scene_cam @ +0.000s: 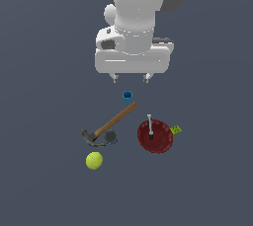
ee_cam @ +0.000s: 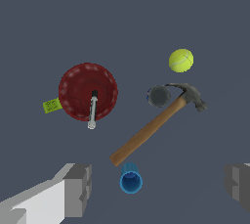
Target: Pick up a designated object from a clutter of objects.
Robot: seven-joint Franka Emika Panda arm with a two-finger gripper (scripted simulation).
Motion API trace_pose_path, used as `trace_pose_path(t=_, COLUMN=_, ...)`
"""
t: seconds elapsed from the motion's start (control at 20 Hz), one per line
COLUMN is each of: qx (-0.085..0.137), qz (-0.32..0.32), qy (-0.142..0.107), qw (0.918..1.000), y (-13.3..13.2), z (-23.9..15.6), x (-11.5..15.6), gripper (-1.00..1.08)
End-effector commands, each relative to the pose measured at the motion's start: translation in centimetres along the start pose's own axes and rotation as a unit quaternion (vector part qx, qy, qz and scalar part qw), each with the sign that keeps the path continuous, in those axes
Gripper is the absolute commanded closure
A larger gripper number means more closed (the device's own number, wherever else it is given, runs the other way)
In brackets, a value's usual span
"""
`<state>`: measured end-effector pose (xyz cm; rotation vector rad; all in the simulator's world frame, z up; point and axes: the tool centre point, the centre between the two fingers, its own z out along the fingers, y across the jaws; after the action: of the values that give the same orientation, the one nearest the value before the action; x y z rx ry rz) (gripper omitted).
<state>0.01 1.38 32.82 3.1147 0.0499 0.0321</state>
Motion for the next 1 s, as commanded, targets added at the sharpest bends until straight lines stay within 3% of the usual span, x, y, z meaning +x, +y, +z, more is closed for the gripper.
trace_pose_path(t=0.0, qx=0.0, qz=0.0, qy=0.0, qw=1.0, y=0.0, z=0.0, x=0.0, gripper=-0.2)
trace_pose_path(t=0.55, qx=0.001, qz=0.01, qy=-0.001, qw=0.9999, y=1.1, z=-0.3, x=0.2, gripper=-0.2)
trace_pose_path(t=0.95, qx=0.028, qz=0.008, qy=-0.002, qw=0.9996, y=0.1, z=1.6, x=0.9, gripper=-0.2)
